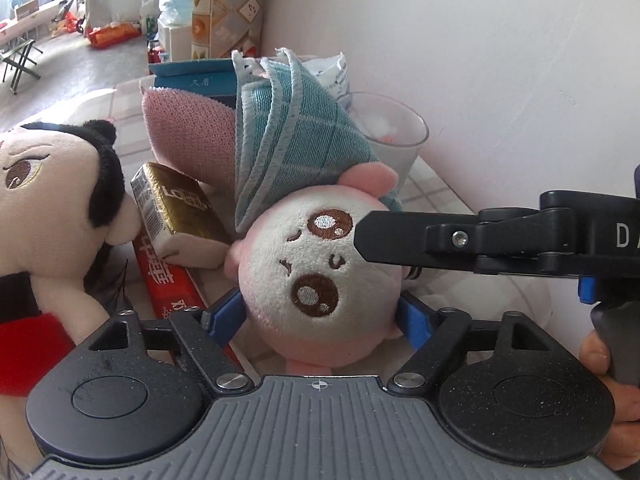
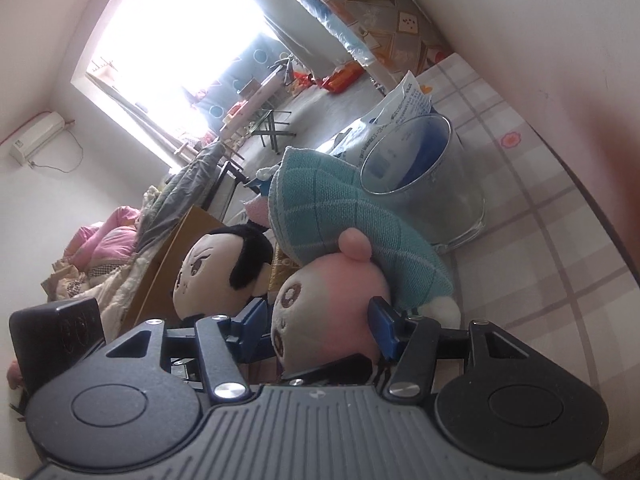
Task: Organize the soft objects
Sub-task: 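Grasp the pink round plush toy with the left gripper while the right gripper grasps the teal towel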
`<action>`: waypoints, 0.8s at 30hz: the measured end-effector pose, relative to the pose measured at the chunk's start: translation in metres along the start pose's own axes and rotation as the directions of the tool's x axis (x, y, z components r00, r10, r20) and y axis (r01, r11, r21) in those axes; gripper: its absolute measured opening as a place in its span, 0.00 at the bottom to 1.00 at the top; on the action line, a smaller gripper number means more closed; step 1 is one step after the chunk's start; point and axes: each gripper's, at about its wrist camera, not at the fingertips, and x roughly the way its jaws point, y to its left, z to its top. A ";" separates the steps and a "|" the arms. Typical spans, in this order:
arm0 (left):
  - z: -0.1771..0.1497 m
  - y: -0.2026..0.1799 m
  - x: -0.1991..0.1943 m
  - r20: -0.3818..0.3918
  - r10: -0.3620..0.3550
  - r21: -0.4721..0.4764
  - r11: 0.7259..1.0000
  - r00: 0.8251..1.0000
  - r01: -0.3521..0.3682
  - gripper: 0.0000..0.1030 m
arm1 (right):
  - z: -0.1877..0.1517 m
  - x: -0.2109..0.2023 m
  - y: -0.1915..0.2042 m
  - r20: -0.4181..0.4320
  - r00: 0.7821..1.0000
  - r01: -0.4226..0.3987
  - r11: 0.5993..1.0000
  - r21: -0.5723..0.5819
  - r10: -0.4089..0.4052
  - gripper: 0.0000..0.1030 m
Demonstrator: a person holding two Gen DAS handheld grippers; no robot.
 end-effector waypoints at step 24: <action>-0.041 0.029 -0.049 -0.048 0.084 -0.015 0.996 0.995 -0.085 0.73 | -0.001 0.002 0.022 0.139 0.969 0.229 0.956 -0.184 -0.205 0.77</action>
